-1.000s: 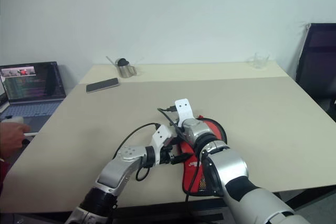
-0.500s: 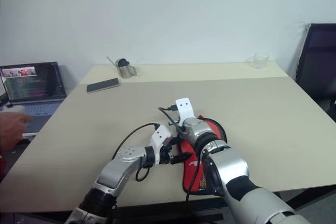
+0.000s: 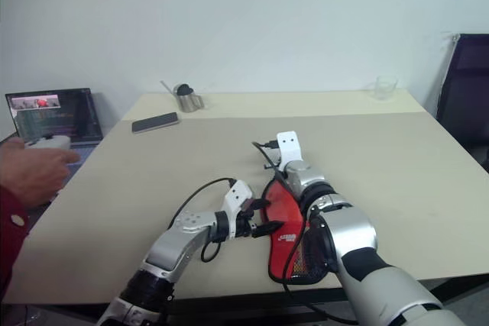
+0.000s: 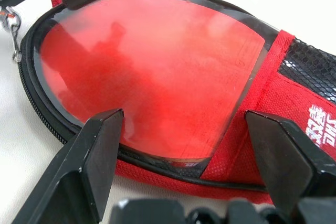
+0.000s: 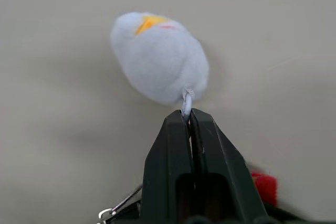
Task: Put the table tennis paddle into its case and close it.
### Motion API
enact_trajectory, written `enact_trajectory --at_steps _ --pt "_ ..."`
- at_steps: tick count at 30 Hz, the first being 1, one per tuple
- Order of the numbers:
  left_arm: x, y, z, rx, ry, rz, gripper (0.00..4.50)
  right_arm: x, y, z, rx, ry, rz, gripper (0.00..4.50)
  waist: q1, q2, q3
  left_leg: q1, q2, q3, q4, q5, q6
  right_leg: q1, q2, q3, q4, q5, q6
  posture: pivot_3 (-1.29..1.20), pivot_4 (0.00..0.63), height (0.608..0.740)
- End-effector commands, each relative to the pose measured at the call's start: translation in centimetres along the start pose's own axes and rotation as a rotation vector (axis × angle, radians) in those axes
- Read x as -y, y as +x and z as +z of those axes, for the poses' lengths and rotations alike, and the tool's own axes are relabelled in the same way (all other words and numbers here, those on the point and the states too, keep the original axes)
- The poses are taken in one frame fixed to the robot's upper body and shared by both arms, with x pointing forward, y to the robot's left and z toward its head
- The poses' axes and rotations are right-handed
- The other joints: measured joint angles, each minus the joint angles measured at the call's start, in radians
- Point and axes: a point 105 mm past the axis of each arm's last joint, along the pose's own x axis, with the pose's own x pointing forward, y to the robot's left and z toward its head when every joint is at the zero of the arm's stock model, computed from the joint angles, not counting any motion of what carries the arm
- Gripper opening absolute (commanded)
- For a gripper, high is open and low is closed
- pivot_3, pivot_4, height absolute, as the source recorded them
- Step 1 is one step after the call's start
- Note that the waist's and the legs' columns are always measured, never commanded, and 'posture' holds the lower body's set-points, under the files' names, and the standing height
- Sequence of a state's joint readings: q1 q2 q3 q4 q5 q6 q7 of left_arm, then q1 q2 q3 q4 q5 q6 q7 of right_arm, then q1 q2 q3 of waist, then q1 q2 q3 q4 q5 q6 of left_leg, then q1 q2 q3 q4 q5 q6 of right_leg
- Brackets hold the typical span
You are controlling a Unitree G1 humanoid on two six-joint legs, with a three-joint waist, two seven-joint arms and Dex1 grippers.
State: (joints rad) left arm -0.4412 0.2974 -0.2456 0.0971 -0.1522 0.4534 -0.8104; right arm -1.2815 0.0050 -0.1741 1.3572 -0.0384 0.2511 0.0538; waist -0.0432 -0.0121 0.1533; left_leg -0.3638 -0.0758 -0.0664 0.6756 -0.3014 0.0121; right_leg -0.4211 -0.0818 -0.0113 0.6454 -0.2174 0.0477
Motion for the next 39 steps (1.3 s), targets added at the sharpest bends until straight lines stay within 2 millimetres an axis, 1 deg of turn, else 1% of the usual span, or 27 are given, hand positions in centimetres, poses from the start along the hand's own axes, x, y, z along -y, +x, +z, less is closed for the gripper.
enact_trajectory --at_steps 1,8,12,15,20,24,28,32,36,39 --pt "0.7 0.6 -1.5 -0.052 -0.048 -0.032 4.05 2.3 -0.4 2.3 0.075 -0.005 -0.070 0.01 0.005 0.001 0.000 0.000 0.000 0.000 0.000 0.000 0.000 0.000 0.000 0.000 0.000 0.000 0.000 0.00 0.150 0.740" --pt "1.2 1.1 -1.6 -0.066 -0.035 -0.071 4.05 5.7 -0.8 1.6 0.065 -0.003 -0.162 0.01 0.014 0.001 0.001 0.000 0.000 0.000 0.000 0.000 0.000 0.001 0.000 -0.001 -0.001 0.000 0.000 0.00 0.150 0.740" --pt "1.3 1.2 -1.6 -0.068 -0.040 -0.076 4.05 7.3 -1.1 1.5 0.065 0.011 -0.196 0.01 0.014 0.002 0.001 -0.001 0.000 0.000 0.000 0.000 0.000 0.001 -0.001 -0.001 -0.001 0.000 0.000 0.00 0.150 0.740" --pt "1.5 1.5 -1.6 -0.068 -0.043 -0.091 4.05 9.3 -1.6 1.5 0.069 0.018 -0.242 0.01 0.018 0.002 0.001 -0.001 -0.001 0.000 0.000 0.000 0.000 0.001 -0.001 -0.001 -0.002 0.000 0.000 0.00 0.150 0.740" --pt "1.7 1.9 -1.5 -0.066 -0.047 -0.109 4.05 12.1 -2.3 0.4 0.043 0.029 -0.291 0.01 0.019 0.002 0.001 -0.001 -0.001 0.000 0.000 0.000 0.000 0.002 -0.002 -0.002 -0.002 0.000 0.000 0.00 0.150 0.740" --pt "1.8 2.3 -1.3 -0.064 -0.042 -0.129 4.05 13.4 -2.7 -0.6 0.011 0.018 -0.288 0.01 0.020 0.002 0.001 -0.001 -0.001 -0.001 0.000 0.000 0.001 0.002 -0.002 -0.002 -0.002 0.000 0.000 0.00 0.150 0.740" --pt "1.8 2.6 -1.2 -0.061 -0.041 -0.143 4.05 14.1 -3.1 -1.2 -0.024 -0.005 -0.266 0.01 0.024 0.002 0.001 -0.001 -0.001 -0.001 0.000 0.000 0.001 0.003 -0.002 -0.003 -0.002 0.000 0.000 0.00 0.150 0.740" --pt "1.9 3.0 -1.1 -0.057 -0.035 -0.160 4.05 14.1 -3.3 -1.7 -0.059 0.002 -0.235 0.01 0.029 0.002 0.001 -0.001 -0.001 -0.001 0.000 0.000 0.001 0.003 -0.002 -0.003 -0.002 0.000 0.000 0.00 0.150 0.740" --pt "2.0 3.4 -0.8 -0.053 -0.030 -0.181 4.05 12.9 -3.8 -2.1 -0.074 -0.004 -0.181 0.01 0.036 0.002 0.001 -0.001 -0.001 -0.001 0.001 0.000 0.001 0.003 -0.002 -0.003 -0.002 0.000 0.000 0.00 0.150 0.740" --pt "2.0 3.7 -0.7 -0.053 -0.021 -0.193 4.05 12.5 -4.6 -2.5 -0.091 -0.009 -0.166 0.63 0.037 0.002 0.001 -0.001 -0.001 -0.001 0.000 0.000 0.001 0.003 -0.002 -0.003 -0.003 0.000 0.000 0.00 0.150 0.740"
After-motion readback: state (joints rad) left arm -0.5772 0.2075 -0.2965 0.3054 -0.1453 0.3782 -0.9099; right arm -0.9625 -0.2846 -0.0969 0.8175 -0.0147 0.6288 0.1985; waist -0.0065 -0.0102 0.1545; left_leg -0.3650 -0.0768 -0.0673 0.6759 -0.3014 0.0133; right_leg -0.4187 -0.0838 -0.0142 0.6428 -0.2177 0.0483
